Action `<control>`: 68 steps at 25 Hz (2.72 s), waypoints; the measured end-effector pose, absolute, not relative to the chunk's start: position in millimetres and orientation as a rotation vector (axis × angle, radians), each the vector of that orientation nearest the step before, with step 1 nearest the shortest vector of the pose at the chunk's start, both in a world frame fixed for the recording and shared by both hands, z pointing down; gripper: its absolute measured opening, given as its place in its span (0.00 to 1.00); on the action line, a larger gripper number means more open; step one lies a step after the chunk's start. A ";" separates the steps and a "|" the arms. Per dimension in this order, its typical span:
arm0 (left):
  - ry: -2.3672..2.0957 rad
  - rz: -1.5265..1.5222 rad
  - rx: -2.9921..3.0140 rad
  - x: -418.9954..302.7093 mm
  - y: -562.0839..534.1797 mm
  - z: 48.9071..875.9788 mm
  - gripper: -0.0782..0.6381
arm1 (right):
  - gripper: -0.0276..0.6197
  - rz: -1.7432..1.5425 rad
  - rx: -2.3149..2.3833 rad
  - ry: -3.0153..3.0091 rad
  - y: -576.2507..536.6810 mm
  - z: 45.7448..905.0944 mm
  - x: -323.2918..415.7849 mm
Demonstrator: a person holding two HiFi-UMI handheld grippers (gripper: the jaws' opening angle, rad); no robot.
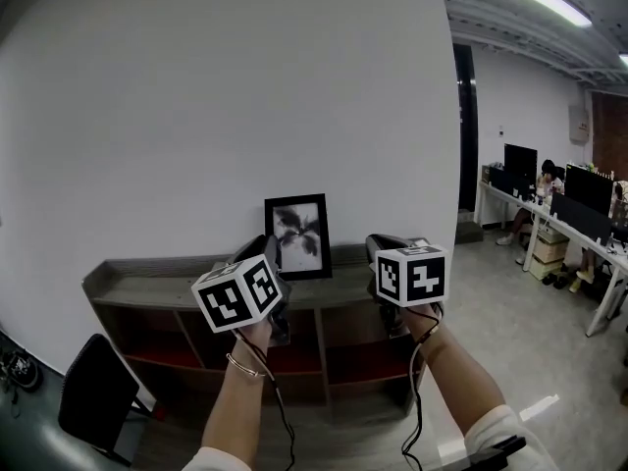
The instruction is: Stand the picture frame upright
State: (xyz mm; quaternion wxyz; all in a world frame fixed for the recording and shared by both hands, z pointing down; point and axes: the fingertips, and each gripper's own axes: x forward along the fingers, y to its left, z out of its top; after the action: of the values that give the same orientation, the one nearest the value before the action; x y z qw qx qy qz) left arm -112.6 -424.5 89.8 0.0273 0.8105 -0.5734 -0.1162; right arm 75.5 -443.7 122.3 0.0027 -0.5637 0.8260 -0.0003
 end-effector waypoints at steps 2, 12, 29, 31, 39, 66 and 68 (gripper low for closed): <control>-1.785 -0.339 2.496 -109.0 -433.1 91.5 0.21 | 0.09 -0.004 -1.762 2.593 -447.0 121.8 76.9; -1.828 -0.262 2.475 -96.9 -459.5 97.7 0.21 | 0.09 0.005 -1.756 2.589 -463.5 113.6 83.7; -1.781 -0.115 2.368 -89.9 -490.8 125.3 0.21 | 0.09 -0.057 -1.706 2.617 -486.9 114.4 80.3; -1.771 -0.111 2.359 -89.0 -493.2 126.8 0.21 | 0.09 -0.063 -1.700 2.618 -487.8 113.7 80.7; -1.787 -0.074 2.341 -87.5 -501.3 132.0 0.21 | 0.09 -0.087 -1.696 2.624 -489.8 118.3 84.0; -1.711 -0.091 2.381 -89.9 -496.0 128.1 0.28 | 0.09 -0.122 -1.731 2.619 -487.4 126.0 78.1; -1.709 -0.088 2.390 -90.0 -493.0 126.1 0.28 | 0.09 -0.122 -1.733 2.610 -485.5 124.8 78.4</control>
State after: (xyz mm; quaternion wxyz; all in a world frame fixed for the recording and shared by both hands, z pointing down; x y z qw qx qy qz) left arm -90.0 -493.0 126.1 0.1009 0.8089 -0.5784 -0.0298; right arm 78.4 -485.5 124.8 0.0029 -0.5528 0.8324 -0.0388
